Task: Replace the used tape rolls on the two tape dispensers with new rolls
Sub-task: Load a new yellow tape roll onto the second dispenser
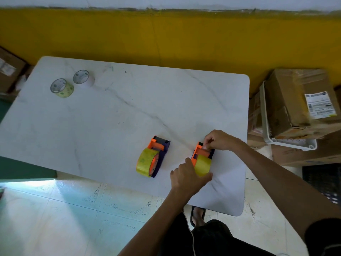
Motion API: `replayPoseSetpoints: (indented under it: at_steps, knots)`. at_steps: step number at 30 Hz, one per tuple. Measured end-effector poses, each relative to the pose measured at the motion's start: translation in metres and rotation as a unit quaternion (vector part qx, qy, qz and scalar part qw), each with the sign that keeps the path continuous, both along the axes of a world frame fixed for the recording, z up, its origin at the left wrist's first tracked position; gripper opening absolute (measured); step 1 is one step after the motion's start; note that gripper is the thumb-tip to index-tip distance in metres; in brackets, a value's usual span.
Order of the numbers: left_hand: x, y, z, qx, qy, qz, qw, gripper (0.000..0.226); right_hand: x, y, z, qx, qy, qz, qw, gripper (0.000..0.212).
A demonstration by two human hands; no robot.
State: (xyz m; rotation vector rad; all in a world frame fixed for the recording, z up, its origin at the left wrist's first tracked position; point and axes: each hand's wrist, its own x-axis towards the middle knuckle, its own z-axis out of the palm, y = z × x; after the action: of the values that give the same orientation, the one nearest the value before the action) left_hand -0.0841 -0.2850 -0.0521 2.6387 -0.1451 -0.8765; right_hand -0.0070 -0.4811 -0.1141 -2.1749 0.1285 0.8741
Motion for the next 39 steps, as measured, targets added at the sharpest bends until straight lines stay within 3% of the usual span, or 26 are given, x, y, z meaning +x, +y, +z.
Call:
replayPoseSetpoints:
  at_steps: [4,9,14,22,26,34,39]
  knots:
    - [0.002,0.003,-0.003,-0.012,-0.007,0.013,1.000,0.052,0.005,-0.005,-0.002,0.014,-0.003,0.008,1.000,0.012]
    - [0.007,0.004,-0.001,0.004,-0.015,-0.033,0.999,0.049,0.003,-0.004,-0.012,-0.024,-0.096,-0.021,0.995,0.011]
    - [0.012,0.013,-0.001,0.040,0.000,-0.057,0.998,0.059,0.007,-0.004,-0.030,-0.100,-0.197,-0.081,0.972,0.014]
    - [0.016,0.023,-0.006,0.066,0.027,-0.059,0.996,0.073,0.022,-0.009,-0.037,-0.144,-0.263,-0.132,0.945,0.018]
    - [0.014,0.029,-0.006,0.066,0.046,-0.052,0.995,0.062,0.036,-0.026,-0.024,-0.164,-0.290,-0.161,0.929,0.018]
    - [-0.001,0.039,-0.011,-0.036,0.012,-0.026,0.999,0.042,0.033,-0.038,-0.020,-0.178,-0.256,-0.167,0.935,0.019]
    - [-0.009,0.055,-0.010,-0.119,-0.020,-0.022,0.992,0.045,0.022,-0.047,-0.010,-0.128,-0.141,-0.102,0.976,0.025]
